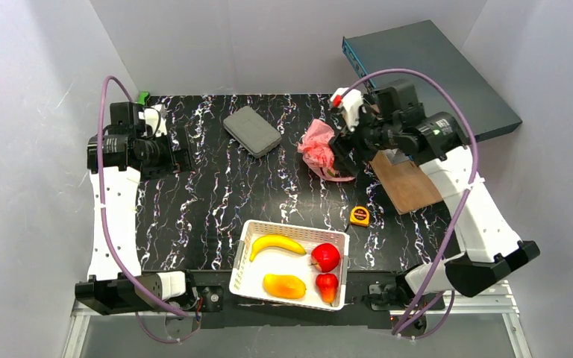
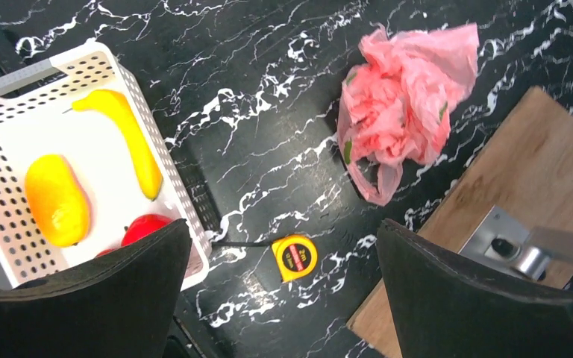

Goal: Place the fake fruits into the plastic bag and tie a complex knot

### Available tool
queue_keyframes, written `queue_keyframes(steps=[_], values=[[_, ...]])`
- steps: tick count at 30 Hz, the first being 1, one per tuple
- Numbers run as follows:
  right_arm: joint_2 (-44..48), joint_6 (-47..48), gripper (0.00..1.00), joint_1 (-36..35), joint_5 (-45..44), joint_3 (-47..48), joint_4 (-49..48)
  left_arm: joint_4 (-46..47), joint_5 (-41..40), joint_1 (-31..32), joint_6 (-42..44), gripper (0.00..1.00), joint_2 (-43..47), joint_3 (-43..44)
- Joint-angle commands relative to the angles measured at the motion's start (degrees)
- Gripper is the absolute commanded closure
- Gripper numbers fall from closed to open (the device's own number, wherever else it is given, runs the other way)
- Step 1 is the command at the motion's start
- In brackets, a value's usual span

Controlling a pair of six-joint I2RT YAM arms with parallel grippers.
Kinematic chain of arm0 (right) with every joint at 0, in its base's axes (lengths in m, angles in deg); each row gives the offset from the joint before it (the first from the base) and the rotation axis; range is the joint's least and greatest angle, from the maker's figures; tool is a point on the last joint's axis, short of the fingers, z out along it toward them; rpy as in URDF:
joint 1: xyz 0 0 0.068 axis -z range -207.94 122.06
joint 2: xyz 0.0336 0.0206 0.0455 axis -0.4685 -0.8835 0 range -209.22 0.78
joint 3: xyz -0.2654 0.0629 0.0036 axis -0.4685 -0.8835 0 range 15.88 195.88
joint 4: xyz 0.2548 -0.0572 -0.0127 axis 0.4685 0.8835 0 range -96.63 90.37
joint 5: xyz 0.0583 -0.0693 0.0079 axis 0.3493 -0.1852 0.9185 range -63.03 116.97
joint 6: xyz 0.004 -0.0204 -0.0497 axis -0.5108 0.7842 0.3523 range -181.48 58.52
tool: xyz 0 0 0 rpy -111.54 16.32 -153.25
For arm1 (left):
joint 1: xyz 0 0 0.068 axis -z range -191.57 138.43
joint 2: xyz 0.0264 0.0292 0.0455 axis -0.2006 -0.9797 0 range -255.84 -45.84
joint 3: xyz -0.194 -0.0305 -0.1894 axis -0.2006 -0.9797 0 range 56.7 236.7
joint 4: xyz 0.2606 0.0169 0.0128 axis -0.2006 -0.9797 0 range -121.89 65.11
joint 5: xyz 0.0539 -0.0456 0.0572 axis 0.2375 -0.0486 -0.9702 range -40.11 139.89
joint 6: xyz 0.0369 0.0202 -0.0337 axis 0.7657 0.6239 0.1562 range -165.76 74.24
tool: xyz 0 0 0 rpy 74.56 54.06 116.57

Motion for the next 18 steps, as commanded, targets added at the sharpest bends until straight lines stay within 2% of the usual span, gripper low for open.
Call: queue_keyframes(steps=[1,8,12,18], values=[[-4.3,1.5,0.0,-6.7,-7.7,1.3,-4.6,2.7,-1.1,-0.2,-2.2,0.01,4.1,-1.7],[-16.6,3.7,0.0,-11.0,-19.1,2.1,-11.4,12.6,11.9,-0.2,0.5,0.0,11.7,-10.1],[-24.8,3.8,0.0,-10.4,-23.5,6.5,-11.5,12.3,11.5,-0.2,0.8,0.0,11.1,-10.4],[-32.0,6.0,0.0,-7.3,-24.6,8.8,-13.9,11.1,10.9,-0.2,1.1,0.01,8.3,-10.3]])
